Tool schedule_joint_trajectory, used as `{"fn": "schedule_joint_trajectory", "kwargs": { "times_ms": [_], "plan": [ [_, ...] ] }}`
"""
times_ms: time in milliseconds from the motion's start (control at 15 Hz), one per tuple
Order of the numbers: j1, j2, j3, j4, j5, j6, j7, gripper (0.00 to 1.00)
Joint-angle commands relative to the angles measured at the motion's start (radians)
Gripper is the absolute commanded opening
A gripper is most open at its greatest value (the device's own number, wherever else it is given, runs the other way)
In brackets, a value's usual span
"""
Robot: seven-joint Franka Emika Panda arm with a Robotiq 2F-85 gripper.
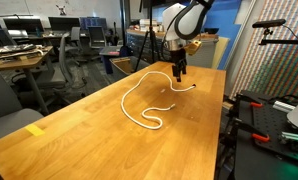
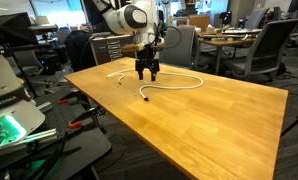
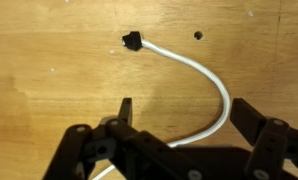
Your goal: Pick the rope on the table
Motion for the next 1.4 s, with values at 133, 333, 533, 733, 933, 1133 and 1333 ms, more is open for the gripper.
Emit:
{"fn": "schedule_joint_trajectory", "kwargs": {
  "times_ms": [133, 333, 533, 733, 933, 1133, 1333],
  "plan": [
    [-0.019, 0.047, -0.015, 0.065, 0.083, -0.013, -0.021, 1.0],
    [-0.045, 0.03, -0.014, 0.064, 0.105, 0.022, -0.049, 1.0],
    [-0.076, -0.11, -0.02, -0.013, 0.051, 0.052, -0.216, 1.0],
    [-0.149, -0.225, -0.015, -0.059, 0.08, 0.093, -0.435, 1.0],
    [-0.333, -0.322, 0.108, -0.066, 0.143, 0.092, -0.654, 1.0],
    [-0.256, -0.29, 0.023, -0.026, 0.167, 0.058, -0.642, 1.0],
    [-0.229, -0.277, 0.001, -0.031, 0.164, 0.058, -0.635, 1.0]
  ]
}}
